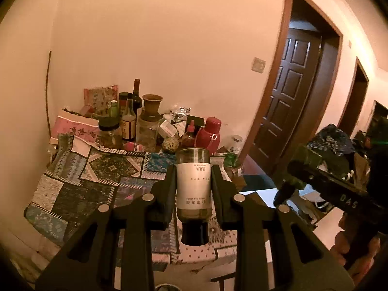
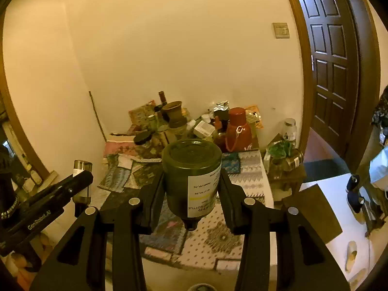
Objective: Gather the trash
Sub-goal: 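Lift the green jar and white bottle and carry them down toward the bin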
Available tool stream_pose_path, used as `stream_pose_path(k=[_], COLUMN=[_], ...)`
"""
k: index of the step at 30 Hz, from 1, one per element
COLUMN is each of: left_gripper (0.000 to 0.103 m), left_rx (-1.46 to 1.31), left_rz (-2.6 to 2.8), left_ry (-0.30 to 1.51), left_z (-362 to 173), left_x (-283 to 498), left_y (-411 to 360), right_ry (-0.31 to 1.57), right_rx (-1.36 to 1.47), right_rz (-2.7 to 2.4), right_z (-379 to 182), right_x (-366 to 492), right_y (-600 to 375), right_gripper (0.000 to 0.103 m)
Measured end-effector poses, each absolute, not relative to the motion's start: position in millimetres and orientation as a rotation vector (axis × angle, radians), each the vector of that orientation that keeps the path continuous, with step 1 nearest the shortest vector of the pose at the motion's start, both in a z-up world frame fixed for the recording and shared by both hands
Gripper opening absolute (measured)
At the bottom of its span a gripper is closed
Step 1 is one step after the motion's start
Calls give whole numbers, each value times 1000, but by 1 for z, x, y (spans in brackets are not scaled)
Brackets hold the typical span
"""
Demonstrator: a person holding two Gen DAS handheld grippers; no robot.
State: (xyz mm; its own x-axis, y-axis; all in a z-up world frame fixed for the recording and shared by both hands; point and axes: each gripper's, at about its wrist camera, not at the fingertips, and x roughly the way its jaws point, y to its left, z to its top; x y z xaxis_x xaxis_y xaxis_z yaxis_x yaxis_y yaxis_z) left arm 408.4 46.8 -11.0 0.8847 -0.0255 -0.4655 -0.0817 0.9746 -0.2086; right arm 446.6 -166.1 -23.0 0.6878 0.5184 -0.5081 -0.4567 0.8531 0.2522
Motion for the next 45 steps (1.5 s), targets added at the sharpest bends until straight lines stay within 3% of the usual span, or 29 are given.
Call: stream_pose_path(k=[21, 35, 45], left_gripper=[27, 27, 27], left_rx=[-187, -225, -347], left_rz=[-60, -89, -52], left_ry=[580, 761, 922], left_z=[-43, -109, -249], left_x=[167, 169, 223], left_y=[80, 56, 47], right_ry=[681, 841, 971], right_rx=[113, 76, -15], right_rz=[457, 443, 448], right_z=[-45, -102, -228], right_x=[229, 217, 259], right_y=[-133, -145, -146], right_gripper=[39, 39, 39])
